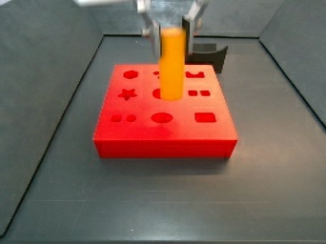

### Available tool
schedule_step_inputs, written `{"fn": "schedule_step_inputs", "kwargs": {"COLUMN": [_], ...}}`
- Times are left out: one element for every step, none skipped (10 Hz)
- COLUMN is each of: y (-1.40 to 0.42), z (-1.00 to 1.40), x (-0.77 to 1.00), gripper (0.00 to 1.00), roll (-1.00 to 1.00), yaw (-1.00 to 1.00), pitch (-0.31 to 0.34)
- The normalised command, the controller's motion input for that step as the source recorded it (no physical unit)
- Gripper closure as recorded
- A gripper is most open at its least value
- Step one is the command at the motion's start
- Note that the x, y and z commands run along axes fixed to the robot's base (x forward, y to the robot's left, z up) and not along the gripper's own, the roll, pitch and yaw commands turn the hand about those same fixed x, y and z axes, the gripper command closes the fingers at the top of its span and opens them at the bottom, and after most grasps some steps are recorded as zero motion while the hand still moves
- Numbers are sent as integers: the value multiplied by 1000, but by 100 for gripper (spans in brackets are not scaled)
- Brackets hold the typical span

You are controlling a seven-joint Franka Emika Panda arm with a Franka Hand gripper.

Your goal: Insert the oval object.

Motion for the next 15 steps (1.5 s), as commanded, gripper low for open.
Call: {"fn": "schedule_step_inputs", "kwargs": {"y": [-31,-43,-26,-57,-20,0,0,0,6,0,17,34,34,0,0], "z": [-371,-466,-537,-503,-394,-331,-294,-163,-100,-60,-257,-277,-249,-234,-197], "x": [0,0,114,46,0,-63,-309,-263,-237,0,357,334,117,-109,-57], "gripper": [100,100,100,100,100,100,100,100,100,100,100,100,100,100,100], "roll": [151,93,81,74,43,77,31,0,-11,0,0,0,4,31,10], "yaw": [0,0,-43,-49,-54,-91,-120,-80,-54,0,234,294,240,3,0], "pitch": [0,0,94,91,67,89,66,0,-14,-31,0,0,0,0,0]}}
